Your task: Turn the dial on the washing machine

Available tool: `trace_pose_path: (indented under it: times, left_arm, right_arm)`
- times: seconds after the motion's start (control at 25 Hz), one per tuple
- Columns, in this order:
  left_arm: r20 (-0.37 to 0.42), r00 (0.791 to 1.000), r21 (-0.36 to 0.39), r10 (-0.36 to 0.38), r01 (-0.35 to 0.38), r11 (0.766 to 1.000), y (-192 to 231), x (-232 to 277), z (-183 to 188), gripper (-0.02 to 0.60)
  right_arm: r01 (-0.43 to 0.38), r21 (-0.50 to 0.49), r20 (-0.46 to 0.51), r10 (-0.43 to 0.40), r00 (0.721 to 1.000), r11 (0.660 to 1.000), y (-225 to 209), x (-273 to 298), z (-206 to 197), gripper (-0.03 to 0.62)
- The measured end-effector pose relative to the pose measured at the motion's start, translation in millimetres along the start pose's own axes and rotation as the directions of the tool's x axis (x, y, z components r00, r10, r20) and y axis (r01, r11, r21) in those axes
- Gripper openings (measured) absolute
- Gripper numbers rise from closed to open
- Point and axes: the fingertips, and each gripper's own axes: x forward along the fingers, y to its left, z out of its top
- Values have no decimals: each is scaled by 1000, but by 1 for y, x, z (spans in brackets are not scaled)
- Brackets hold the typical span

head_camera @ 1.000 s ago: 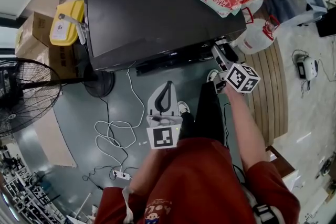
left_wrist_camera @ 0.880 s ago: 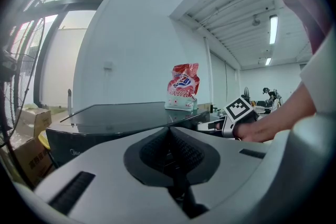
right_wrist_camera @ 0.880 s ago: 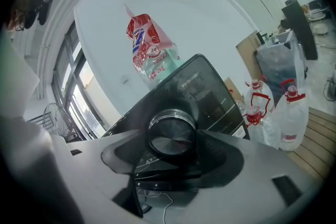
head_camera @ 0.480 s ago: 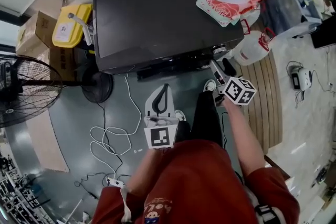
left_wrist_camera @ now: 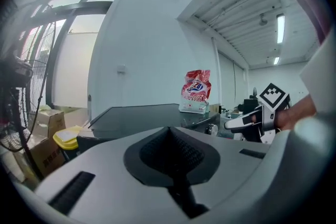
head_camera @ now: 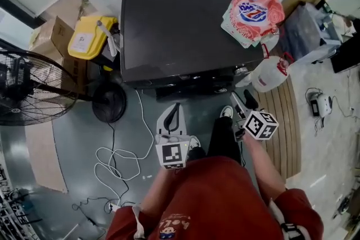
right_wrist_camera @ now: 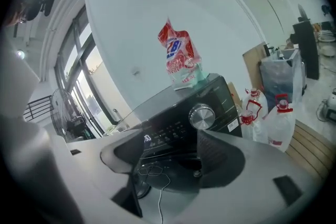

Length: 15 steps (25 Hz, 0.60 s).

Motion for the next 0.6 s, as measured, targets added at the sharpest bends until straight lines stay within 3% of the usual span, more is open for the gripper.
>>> trace_pose_path:
  times: [0.24,0.44,0.6]
  left_arm:
    - [0,999,-15,39,-39,999,15,-28,23,9]
    - [100,992,-47,71,-67,997,25,-47,71,9]
    - [140,984,-55,110,-103,993,36,-66,100,9]
  right_arm:
    - [-7,-156,50,15,999,988,52,-36,23,316]
    - [-8,-222,86,27,996,975,83,-56,48,314]
    - [20,-370,115,25,993,929,110,-69,69,315]
